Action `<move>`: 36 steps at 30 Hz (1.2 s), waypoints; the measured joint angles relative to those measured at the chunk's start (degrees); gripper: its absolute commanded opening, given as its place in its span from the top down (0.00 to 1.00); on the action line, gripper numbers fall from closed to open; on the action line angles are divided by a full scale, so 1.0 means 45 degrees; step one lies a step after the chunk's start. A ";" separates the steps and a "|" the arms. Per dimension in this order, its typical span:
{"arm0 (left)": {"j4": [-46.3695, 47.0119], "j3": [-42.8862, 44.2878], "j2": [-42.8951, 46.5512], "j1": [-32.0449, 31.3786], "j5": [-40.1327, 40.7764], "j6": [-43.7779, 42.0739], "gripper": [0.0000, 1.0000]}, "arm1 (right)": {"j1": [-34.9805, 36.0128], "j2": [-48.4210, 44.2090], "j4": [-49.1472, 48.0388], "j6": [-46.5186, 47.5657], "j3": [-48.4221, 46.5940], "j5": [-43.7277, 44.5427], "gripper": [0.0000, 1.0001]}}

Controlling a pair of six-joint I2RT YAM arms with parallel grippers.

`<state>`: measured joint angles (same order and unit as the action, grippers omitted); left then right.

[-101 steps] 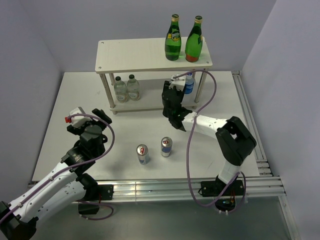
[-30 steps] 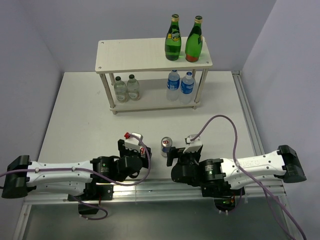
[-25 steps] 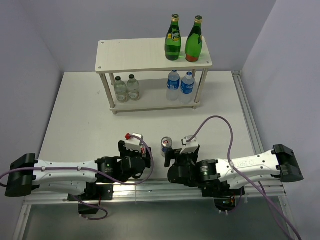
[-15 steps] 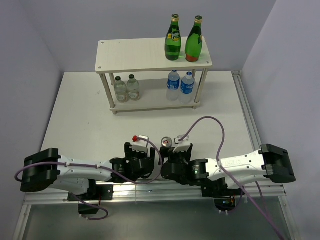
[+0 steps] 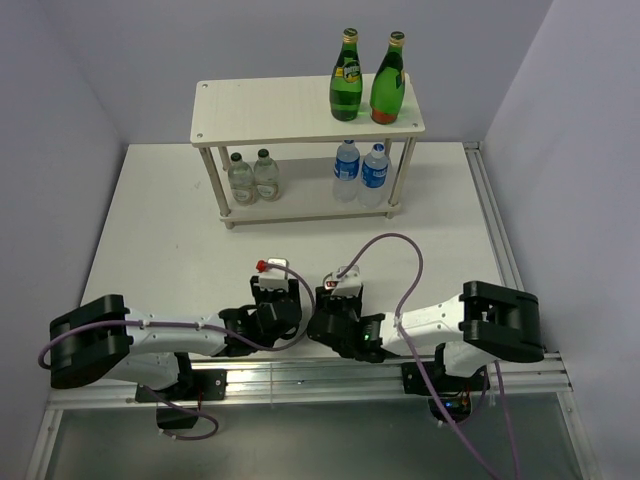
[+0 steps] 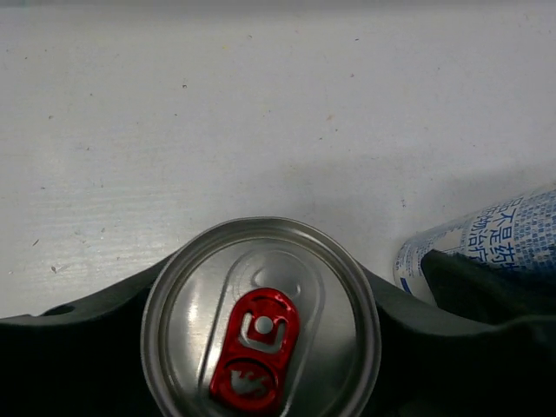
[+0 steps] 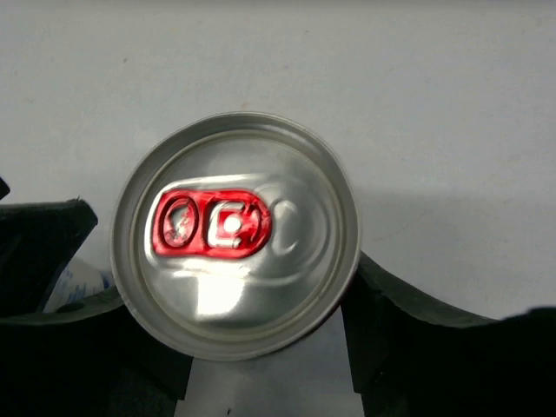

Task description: Place and organize the beverage onto the shelf

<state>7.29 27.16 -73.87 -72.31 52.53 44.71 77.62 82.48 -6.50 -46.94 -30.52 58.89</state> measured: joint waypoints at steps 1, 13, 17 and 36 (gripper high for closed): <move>0.0102 -0.0015 -0.0044 0.0068 -0.0053 -0.0049 0.47 | -0.0044 0.0180 -0.0175 0.0126 -0.0005 0.0005 0.47; -0.1078 0.0393 0.0117 0.0223 -0.0102 -0.0287 1.00 | -0.0151 -0.0058 0.0525 0.0068 -0.0102 0.0219 1.00; -0.2963 0.1715 0.0724 0.0491 -0.0170 -0.1093 1.00 | -0.0121 -0.1389 0.1428 0.0155 -0.0282 0.0325 1.00; -0.6669 1.8025 -0.2574 0.7966 -0.3356 -0.7587 1.00 | -0.0053 -0.6955 0.2268 0.3177 -0.0908 0.1039 1.00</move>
<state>-22.72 108.27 -85.45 -36.47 37.43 10.57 77.38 51.18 3.70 -32.64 -34.61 63.57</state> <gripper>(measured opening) 0.586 0.629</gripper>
